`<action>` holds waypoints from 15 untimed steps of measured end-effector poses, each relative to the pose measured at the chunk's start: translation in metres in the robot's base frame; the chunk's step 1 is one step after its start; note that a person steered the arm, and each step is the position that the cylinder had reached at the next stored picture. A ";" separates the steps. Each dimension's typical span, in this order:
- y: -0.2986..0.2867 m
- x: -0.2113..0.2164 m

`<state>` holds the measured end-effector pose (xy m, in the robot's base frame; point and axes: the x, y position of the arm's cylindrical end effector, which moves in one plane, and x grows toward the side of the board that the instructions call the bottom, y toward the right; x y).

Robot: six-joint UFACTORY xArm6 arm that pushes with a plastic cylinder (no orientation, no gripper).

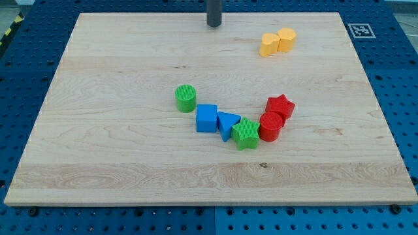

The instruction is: Touch the top of the yellow heart

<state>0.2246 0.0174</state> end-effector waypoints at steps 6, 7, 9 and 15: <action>0.037 0.039; 0.040 0.046; 0.059 0.046; 0.096 0.069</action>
<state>0.2932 0.1137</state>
